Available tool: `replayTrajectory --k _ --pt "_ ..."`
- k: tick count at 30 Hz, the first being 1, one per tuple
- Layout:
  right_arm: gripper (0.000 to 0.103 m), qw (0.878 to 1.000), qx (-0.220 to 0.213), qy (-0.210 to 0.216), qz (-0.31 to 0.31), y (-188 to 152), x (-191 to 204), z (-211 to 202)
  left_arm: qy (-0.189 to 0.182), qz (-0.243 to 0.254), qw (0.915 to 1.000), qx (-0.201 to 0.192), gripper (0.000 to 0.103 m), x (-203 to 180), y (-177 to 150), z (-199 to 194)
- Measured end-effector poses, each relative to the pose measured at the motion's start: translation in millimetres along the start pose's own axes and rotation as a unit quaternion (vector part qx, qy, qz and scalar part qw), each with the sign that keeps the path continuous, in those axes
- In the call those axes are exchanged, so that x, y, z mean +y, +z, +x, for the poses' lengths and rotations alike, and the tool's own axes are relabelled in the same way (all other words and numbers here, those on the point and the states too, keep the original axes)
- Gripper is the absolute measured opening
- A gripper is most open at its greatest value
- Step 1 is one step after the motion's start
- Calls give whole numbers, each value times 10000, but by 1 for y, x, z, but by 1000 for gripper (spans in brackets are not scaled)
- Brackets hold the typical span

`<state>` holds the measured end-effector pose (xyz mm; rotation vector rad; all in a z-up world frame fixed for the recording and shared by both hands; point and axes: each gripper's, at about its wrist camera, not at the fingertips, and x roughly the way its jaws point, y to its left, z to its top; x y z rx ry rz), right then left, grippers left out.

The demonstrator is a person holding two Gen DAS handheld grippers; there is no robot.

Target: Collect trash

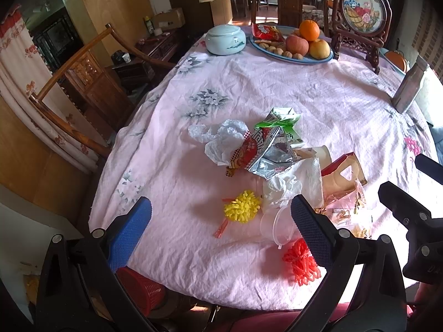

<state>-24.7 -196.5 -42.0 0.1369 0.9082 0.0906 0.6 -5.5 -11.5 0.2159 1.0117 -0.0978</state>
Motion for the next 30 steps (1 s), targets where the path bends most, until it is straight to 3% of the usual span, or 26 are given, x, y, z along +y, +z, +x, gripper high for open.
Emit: replayTrajectory --k 30 --pt "97 10000 3 -61 -27 -3 7 0 24 -6 10000 28 96 6 -1 3"
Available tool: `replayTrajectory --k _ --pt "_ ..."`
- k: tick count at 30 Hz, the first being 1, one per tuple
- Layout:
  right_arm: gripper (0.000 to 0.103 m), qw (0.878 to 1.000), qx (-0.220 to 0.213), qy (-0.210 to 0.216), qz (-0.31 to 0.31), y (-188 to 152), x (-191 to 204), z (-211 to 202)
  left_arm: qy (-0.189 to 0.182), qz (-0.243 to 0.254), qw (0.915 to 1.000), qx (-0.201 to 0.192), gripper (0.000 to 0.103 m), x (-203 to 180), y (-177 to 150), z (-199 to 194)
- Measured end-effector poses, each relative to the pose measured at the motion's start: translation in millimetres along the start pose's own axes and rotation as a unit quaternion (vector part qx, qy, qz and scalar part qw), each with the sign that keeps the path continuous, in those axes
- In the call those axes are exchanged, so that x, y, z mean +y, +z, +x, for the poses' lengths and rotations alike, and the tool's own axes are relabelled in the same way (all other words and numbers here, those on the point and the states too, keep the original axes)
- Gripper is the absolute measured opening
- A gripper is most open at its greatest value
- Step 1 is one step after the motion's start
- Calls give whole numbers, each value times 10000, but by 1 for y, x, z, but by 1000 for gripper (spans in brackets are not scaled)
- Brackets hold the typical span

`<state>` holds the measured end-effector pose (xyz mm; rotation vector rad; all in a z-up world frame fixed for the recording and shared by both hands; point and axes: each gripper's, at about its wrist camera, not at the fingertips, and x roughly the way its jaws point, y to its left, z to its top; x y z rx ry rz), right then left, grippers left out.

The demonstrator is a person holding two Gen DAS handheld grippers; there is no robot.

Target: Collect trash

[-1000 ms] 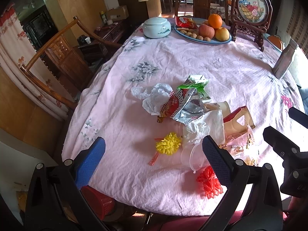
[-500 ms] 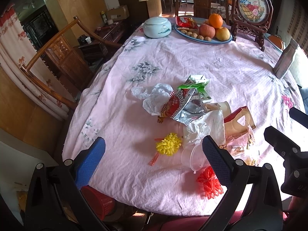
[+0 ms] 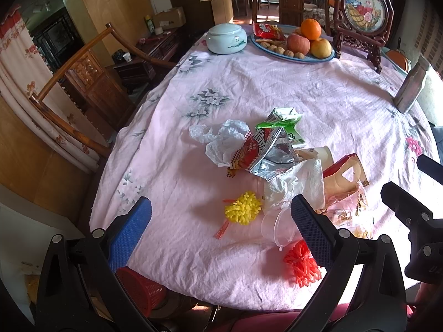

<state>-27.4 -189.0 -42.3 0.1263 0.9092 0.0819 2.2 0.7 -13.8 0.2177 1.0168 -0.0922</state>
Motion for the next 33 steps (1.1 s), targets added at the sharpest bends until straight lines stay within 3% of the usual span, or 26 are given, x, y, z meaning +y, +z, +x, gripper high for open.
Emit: replayTrajectory --k 33 --pt "98 10000 15 13 12 1 -2 1 -11 54 10000 24 96 -5 3 1"
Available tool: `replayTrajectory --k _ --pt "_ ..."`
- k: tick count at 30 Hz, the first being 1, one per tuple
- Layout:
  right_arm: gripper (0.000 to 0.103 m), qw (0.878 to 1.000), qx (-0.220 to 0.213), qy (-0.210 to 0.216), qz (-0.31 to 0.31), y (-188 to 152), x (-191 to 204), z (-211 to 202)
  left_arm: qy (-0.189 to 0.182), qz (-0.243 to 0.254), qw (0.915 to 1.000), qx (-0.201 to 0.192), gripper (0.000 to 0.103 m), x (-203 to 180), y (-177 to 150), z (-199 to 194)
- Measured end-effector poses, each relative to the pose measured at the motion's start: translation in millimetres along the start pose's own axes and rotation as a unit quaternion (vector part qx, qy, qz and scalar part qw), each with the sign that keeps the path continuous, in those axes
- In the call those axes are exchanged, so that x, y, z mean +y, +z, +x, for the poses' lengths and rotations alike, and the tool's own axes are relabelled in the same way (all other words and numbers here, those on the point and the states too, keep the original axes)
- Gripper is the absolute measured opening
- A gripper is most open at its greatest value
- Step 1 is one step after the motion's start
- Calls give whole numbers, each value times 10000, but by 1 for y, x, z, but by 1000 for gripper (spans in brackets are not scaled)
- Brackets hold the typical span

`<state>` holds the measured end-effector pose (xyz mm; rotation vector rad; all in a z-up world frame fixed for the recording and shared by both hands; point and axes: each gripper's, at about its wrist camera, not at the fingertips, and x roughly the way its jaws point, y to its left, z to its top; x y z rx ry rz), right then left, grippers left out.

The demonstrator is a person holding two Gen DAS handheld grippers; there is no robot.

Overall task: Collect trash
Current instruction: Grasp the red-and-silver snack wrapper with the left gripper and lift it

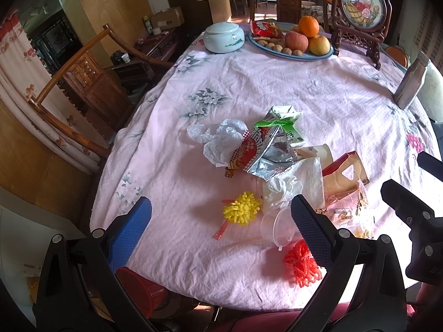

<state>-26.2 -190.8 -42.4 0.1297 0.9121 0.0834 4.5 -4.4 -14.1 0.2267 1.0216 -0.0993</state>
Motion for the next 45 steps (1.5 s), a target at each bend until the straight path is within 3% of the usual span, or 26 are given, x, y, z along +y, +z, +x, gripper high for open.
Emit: replayTrajectory --k 7,12,18,26,29,32,34,35,38,45 --pt "97 9999 17 45 124 -3 -4 2 -138 -61 9998 126 96 3 1 4" --pt "98 9984 -64 217 511 -9 -16 -4 -311 -610 9969 391 96 32 4 18" --pt "97 9962 39 270 826 -20 -24 -4 -732 -1146 9868 882 96 59 10 47" --pt "97 9947 146 97 1015 -35 -32 -10 -1447 -545 9835 942 96 9 57 75" --pt "97 9935 137 -29 1132 -40 -39 -16 -1364 -337 9844 1061 96 -14 74 99" --pt "97 9918 48 -145 1271 -44 -50 -21 -1043 -344 9849 1339 96 -21 80 130" --pt "97 9906 -11 -172 1358 -46 -56 -24 -1142 -534 9817 1427 70 -11 76 136" --pt "97 9901 -36 -163 1396 -47 -59 -25 -1396 -649 9774 1447 51 -4 74 134" --pt "98 9894 -47 -62 1452 -45 -64 -22 -1655 -827 9752 1212 46 14 71 114" --pt "97 9928 58 401 1127 -29 -54 -5 -2157 -1262 9669 505 46 53 67 46"
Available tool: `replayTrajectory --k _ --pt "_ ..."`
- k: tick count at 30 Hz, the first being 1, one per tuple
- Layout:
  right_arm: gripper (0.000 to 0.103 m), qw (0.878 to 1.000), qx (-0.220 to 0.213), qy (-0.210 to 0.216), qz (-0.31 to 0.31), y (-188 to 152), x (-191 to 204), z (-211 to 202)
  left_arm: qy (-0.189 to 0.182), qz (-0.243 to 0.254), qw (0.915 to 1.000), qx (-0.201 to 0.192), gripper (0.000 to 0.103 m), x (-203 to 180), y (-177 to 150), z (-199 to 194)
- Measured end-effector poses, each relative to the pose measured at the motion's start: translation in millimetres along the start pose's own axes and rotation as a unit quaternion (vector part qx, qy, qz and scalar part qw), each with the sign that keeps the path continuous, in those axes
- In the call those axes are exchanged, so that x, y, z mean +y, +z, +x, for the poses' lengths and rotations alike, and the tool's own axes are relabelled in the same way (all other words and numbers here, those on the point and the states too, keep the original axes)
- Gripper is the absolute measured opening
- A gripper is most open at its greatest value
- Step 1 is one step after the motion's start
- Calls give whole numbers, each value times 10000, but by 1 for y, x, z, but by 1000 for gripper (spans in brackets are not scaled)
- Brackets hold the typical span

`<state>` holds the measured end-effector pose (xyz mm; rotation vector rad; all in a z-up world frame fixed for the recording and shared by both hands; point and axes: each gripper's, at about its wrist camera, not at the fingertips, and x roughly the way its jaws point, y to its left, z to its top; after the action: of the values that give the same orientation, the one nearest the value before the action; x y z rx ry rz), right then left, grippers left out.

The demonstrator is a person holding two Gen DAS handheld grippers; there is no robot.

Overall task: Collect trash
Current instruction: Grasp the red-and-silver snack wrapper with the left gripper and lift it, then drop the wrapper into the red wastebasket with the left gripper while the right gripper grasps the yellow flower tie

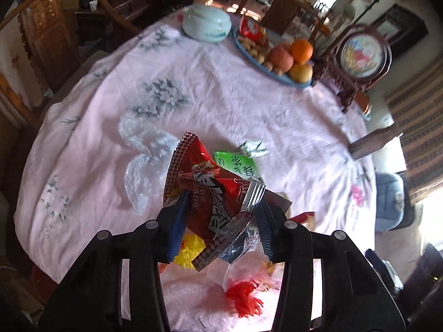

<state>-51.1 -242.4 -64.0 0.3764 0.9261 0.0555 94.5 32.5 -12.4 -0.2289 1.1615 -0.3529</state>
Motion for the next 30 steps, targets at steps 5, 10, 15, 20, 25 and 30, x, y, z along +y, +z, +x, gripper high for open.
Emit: replayTrajectory --k 5,10,15,20,25,30 --pt "97 9985 143 374 -379 8 18 14 105 -238 9990 -354 46 13 -8 -38" --pt "97 9926 411 847 -762 13 42 33 607 -868 9928 -566 46 52 -35 -66" --pt "92 9842 558 1146 -1229 16 72 50 1016 -1470 9814 -702 46 94 -69 -88" --pt "79 9649 836 1638 -1876 7 121 68 1288 -2041 9671 -805 46 140 -108 -115" --pt "70 9468 1096 1767 -2456 -8 167 99 1479 -2459 9539 -883 46 177 -141 -137" --pt "61 9441 1535 1316 -2605 -15 185 147 1606 -2888 9396 -893 46 213 -171 -151"
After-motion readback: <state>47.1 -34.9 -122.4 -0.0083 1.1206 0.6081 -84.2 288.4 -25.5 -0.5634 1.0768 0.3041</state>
